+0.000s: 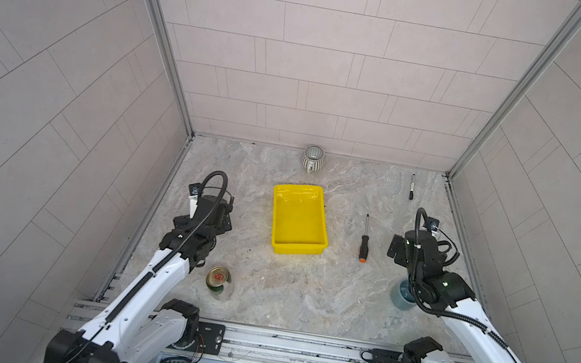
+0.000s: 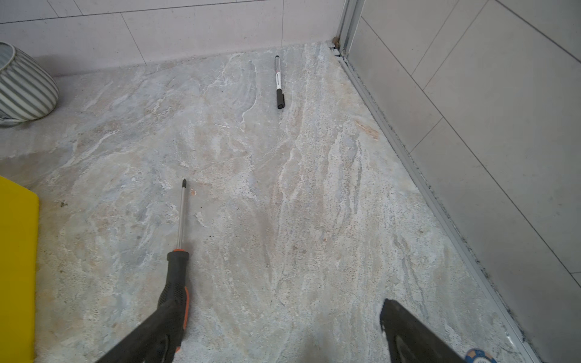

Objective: Put the screwdriver in the bin
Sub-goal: Pick up the screwdriver from the center of the table.

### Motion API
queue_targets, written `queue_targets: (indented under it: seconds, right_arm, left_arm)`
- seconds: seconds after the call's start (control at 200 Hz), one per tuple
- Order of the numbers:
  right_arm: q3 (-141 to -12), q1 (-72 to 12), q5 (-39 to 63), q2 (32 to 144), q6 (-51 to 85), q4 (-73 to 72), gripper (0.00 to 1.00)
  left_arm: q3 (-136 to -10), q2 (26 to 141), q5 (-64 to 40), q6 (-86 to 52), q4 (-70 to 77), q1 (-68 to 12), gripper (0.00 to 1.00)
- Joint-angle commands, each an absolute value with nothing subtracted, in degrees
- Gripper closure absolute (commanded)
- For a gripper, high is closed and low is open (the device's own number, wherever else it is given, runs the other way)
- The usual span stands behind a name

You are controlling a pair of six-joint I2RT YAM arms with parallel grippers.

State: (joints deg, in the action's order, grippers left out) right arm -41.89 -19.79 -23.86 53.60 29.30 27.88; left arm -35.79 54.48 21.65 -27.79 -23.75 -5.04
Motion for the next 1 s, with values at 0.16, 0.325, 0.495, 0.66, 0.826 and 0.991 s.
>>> queue_targets:
  seconds: [0.16,0.325,0.495,0.66,0.826,0.991]
  right_arm:
    - [-45.1,-15.9,-4.7,63.9,33.8,26.6,0.01]
    - [-49.4,-18.5,-2.9,72.3,33.8,28.1,0.05]
    - [-54.8,-19.5,2.1,81.7,32.3,30.8,0.18]
    - [-61.5,-20.1,4.1,91.8,29.5,36.9,0.34]
    - [-63.4,-21.1,0.2,95.9,29.5,39.4,0.38]
    - [-62.1,-21.5,-2.0,95.5,29.8,39.2,0.38]
  left_arm:
    - [-32.6,53.6,12.1,-32.3,-24.1,3.7,0.0]
    - [-29.9,49.3,10.2,-32.9,-22.4,3.7,0.0]
    - [-29.3,49.1,11.0,-33.9,-21.4,3.7,0.0]
    - [-29.9,51.1,-1.1,-29.5,-18.1,3.0,0.0]
    - [-31.7,53.2,7.5,-26.5,-16.7,-9.4,0.0]
    - [-34.8,58.3,12.5,-24.8,-17.8,-16.3,0.0]
